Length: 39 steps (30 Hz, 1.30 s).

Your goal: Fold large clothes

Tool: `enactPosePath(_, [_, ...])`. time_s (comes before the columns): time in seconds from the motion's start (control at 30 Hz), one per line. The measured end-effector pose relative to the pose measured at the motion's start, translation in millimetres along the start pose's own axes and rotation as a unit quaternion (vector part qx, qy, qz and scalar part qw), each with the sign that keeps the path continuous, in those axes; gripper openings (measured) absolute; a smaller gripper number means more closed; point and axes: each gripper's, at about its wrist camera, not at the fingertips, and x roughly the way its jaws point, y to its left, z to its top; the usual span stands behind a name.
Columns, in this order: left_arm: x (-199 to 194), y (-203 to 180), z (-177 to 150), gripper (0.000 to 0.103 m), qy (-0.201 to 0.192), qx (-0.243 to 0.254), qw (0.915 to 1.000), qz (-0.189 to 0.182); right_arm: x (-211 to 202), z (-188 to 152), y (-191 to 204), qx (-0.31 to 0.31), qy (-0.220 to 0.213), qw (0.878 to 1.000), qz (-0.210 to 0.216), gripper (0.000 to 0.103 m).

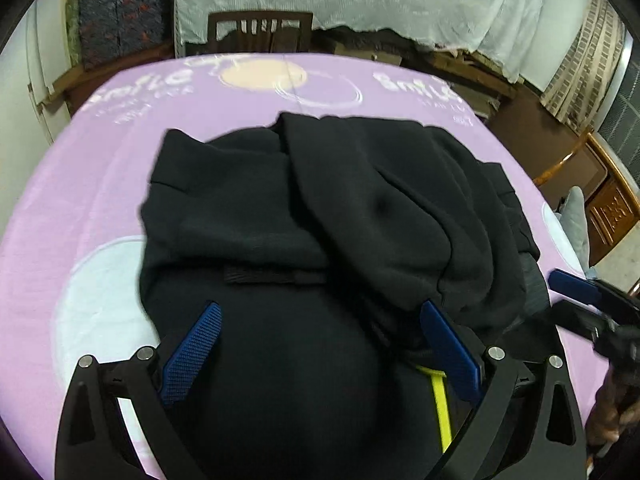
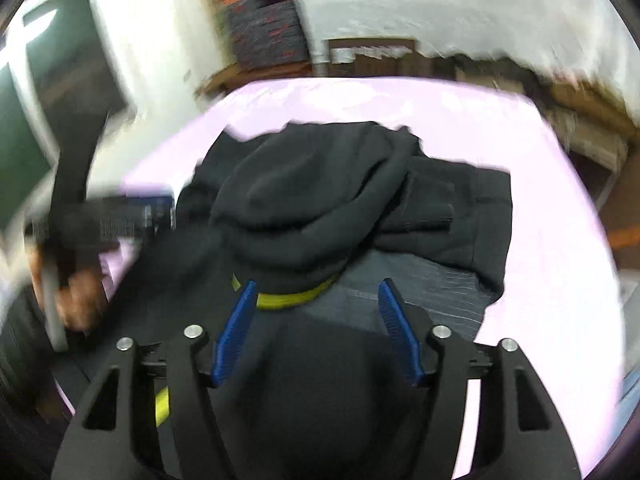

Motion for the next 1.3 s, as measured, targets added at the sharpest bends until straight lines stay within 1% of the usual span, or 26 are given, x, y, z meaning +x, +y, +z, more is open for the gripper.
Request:
enactPosePath(0.07, [8.8, 0.7, 5.4, 0.099, 0.008, -0.013, 0.9999, 0.0, 15.7, 14.2, -16.1, 0.072, 0.011, 0.997, 0.017, 0.063])
enactPosePath(0.1, [10.9, 2.5, 7.4, 0.093, 0.009, -0.017, 0.9998, -0.001, 23.6, 19.7, -21.5, 0.099, 0.016, 0.995, 0.026, 0.063])
enactPosePath(0.13, [12.7, 4.8, 9.7, 0.081, 0.01, -0.02, 0.9997, -0.003, 37.2, 24.8, -33.6, 0.138, 0.022, 0.989, 0.045, 0.062])
enactPosePath(0.17, [12.8, 6.4, 11.1, 0.071, 0.011, -0.02, 0.9997, -0.005, 50.2, 27.0, -42.1, 0.164, 0.031, 0.984, 0.061, 0.052])
enactPosePath(0.2, [12.4, 8.6, 13.3, 0.054, 0.013, -0.02, 0.9995, -0.019, 60.6, 28.0, -44.9, 0.178, 0.043, 0.98, 0.07, 0.029])
enactPosePath(0.23, [9.9, 9.6, 15.9, 0.038, 0.011, -0.019, 0.9994, -0.027, 68.2, 25.2, -40.8, 0.187, 0.055, 0.978, 0.079, 0.019])
enactPosePath(0.3, [1.7, 7.9, 17.5, 0.023, -0.007, -0.008, 0.9998, -0.014, 72.1, 25.6, -34.8, 0.185, 0.055, 0.978, 0.081, 0.013])
enactPosePath(0.33, [-3.6, 6.8, 18.6, 0.021, -0.023, -0.001, 0.9997, 0.006, 69.0, 26.4, -29.9, 0.176, 0.048, 0.98, 0.08, 0.013])
enactPosePath(0.4, [-7.7, 8.8, 19.9, 0.021, -0.034, -0.001, 0.9993, 0.014, 61.3, 29.2, -20.4, 0.165, 0.033, 0.981, 0.091, 0.013])
enactPosePath(0.47, [-3.7, 14.0, 19.5, 0.021, -0.018, -0.013, 0.9996, -0.017, 58.0, 30.2, -17.3, 0.177, 0.026, 0.978, 0.109, 0.013])
enactPosePath(0.5, [-0.8, 15.8, 17.4, 0.026, -0.01, -0.021, 0.9992, -0.034, 58.3, 28.8, -16.8, 0.181, 0.027, 0.977, 0.109, 0.013])
enactPosePath(0.53, [0.2, 16.2, 16.1, 0.046, -0.007, -0.023, 0.9989, -0.04, 61.5, 26.3, -17.7, 0.182, 0.031, 0.978, 0.098, 0.013])
enactPosePath(0.57, [1.5, 16.2, 14.7, 0.059, -0.007, -0.026, 0.9989, -0.039, 66.7, 22.3, -20.6, 0.184, 0.039, 0.979, 0.085, 0.013])
enactPosePath(0.6, [0.5, 17.1, 14.3, 0.076, -0.012, -0.029, 0.9989, -0.035, 70.1, 18.4, -24.7, 0.188, 0.046, 0.978, 0.08, 0.013])
enactPosePath(0.67, [1.4, 17.3, 14.8, 0.078, -0.017, -0.032, 0.9987, -0.038, 79.9, 8.3, -36.3, 0.209, 0.061, 0.972, 0.086, 0.013])
enactPosePath(0.77, [5.2, 19.0, 19.1, 0.078, -0.006, -0.049, 0.9969, -0.061, 83.9, 5.6, -43.9, 0.226, 0.063, 0.966, 0.106, 0.014])
enactPosePath(0.9, [-9.7, 22.4, 20.4, 0.078, -0.023, -0.061, 0.9935, -0.093, 84.0, 7.2, -42.8, 0.214, 0.063, 0.97, 0.097, 0.014])
enactPosePath(0.93, [-12.3, 24.1, 20.4, 0.083, -0.024, -0.068, 0.9913, -0.11, 83.4, 7.1, -41.9, 0.213, 0.062, 0.97, 0.097, 0.014])
enactPosePath(1.0, [-12.3, 24.7, 19.1, 0.087, -0.016, -0.079, 0.9886, -0.127, 84.0, 6.7, -41.5, 0.214, 0.062, 0.97, 0.098, 0.014])
enactPosePath(1.07, [-2.3, 19.3, 18.4, 0.087, 0.004, -0.077, 0.9883, -0.131, 83.0, 5.9, -42.2, 0.217, 0.062, 0.969, 0.101, 0.015])
enactPosePath(1.1, [2.4, 16.3, 18.2, 0.086, 0.012, -0.073, 0.9891, -0.127, 83.3, 6.2, -42.6, 0.217, 0.062, 0.969, 0.101, 0.015])
enactPosePath(1.13, [9.9, 11.4, 18.0, 0.067, 0.022, -0.066, 0.9908, -0.116, 83.1, 6.1, -42.6, 0.217, 0.062, 0.969, 0.101, 0.015])
enactPosePath(1.17, [15.7, 7.4, 18.0, 0.053, 0.03, -0.058, 0.9912, -0.116, 82.9, 6.2, -42.4, 0.217, 0.062, 0.969, 0.1, 0.015])
enactPosePath(1.2, [19.7, 3.9, 17.6, 0.02, 0.04, -0.048, 0.9906, -0.122, 82.4, 6.2, -42.1, 0.217, 0.062, 0.969, 0.099, 0.015])
enactPosePath(1.23, [19.6, 0.9, 18.1, 0.019, 0.041, -0.042, 0.9919, -0.112, 83.0, 6.5, -41.7, 0.216, 0.062, 0.97, 0.097, 0.014])
enactPosePath(1.3, [4.0, -2.6, 20.1, 0.017, 0.005, -0.029, 0.9956, -0.089, 80.8, 8.8, -38.5, 0.21, 0.06, 0.971, 0.098, 0.01])
